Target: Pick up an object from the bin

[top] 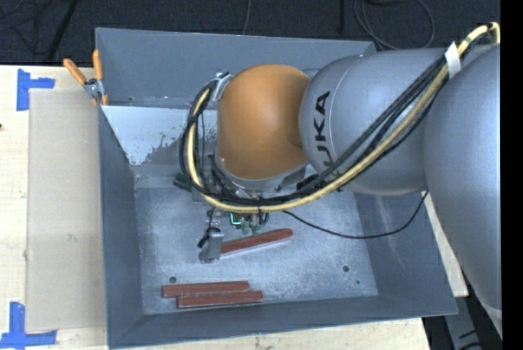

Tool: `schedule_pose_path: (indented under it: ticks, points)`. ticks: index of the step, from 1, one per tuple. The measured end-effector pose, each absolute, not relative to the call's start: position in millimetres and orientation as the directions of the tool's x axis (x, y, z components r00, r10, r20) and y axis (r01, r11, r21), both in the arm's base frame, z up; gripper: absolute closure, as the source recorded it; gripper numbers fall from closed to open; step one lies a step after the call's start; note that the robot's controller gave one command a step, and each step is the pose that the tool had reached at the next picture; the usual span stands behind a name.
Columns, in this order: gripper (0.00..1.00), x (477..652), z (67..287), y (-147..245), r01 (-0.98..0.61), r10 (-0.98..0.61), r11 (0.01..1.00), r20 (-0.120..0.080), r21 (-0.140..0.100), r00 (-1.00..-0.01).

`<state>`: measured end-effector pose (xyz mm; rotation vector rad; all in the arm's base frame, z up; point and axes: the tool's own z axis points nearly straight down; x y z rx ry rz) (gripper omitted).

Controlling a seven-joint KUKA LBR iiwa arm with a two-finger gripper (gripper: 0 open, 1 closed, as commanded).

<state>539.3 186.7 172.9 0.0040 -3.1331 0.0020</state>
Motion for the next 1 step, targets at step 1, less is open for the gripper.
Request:
schedule_pose_path:
  ticks: [1]
  points:
    - [0.00,533.6,64.9,122.8,0.102,0.102,0.995,0.007,-0.004,-0.995]
